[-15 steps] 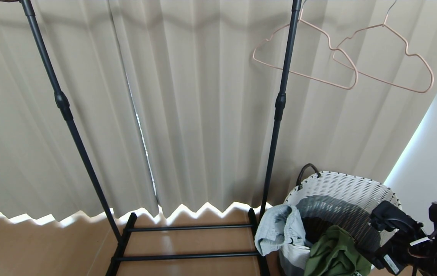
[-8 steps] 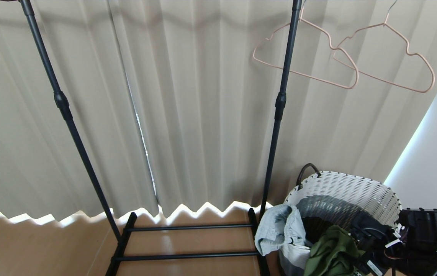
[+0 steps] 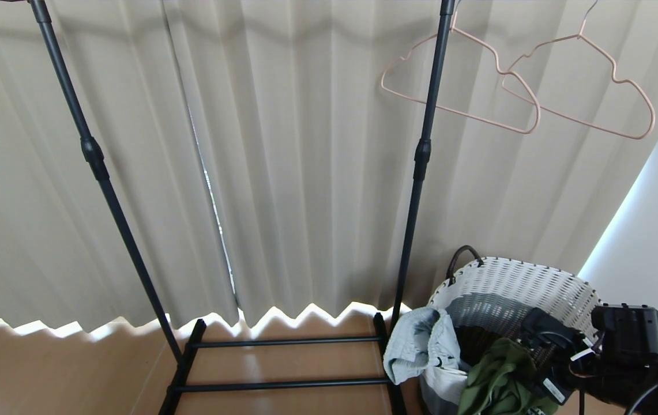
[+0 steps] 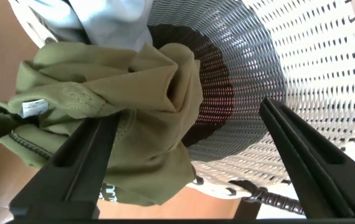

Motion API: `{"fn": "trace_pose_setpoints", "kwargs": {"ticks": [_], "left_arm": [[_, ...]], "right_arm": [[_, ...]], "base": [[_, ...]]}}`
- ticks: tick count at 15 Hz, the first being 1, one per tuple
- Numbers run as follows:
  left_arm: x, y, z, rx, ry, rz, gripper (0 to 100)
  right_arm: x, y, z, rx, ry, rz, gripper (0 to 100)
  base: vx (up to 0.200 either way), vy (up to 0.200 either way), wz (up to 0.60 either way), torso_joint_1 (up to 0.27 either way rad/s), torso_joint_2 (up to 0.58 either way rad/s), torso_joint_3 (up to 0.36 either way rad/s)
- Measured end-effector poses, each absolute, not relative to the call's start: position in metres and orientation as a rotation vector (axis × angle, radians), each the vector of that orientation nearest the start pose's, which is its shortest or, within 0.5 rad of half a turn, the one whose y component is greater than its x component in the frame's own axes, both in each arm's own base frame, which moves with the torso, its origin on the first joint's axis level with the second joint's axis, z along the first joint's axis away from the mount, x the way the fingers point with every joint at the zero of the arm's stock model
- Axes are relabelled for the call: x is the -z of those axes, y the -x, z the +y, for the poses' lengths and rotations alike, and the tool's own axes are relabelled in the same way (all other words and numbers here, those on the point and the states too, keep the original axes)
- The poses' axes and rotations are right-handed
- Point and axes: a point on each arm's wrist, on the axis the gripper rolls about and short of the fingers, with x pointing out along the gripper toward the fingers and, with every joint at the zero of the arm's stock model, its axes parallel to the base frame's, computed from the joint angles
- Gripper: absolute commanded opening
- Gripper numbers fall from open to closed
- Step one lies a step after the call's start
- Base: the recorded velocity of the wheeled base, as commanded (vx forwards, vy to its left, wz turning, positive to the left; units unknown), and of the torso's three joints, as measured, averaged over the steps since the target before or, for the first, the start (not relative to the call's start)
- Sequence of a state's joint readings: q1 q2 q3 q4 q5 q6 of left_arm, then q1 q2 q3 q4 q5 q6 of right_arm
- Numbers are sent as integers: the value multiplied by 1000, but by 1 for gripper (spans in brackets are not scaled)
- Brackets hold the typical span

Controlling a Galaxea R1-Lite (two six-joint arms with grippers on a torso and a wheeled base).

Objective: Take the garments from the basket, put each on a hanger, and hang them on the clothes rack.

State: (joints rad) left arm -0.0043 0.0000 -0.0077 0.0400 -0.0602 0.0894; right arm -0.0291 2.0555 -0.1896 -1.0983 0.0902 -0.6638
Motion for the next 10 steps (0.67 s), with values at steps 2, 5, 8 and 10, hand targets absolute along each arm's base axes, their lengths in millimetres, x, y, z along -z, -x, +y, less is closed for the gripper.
{"fn": "trace_pose_setpoints", "kwargs": {"ticks": [2, 5, 8, 10], "left_arm": [[-74, 23, -1, 66, -89, 29, 100], [-74, 23, -1, 66, -88, 29, 100], [-74, 23, -1, 66, -88, 29, 100], [-74, 23, -1, 66, -87, 29, 100]], "right_arm": [[-5, -237, -5, -312, 582, 710, 0], [-6, -238, -4, -331, 573, 696, 0], [-7, -237, -4, -350, 566, 690, 0], [-11, -235, -4, -345, 558, 668, 0]], "base": [[0, 0, 0, 0, 0, 0], [0, 0, 0, 0, 0, 0], [0, 0, 0, 0, 0, 0], [0, 0, 0, 0, 0, 0]]}}
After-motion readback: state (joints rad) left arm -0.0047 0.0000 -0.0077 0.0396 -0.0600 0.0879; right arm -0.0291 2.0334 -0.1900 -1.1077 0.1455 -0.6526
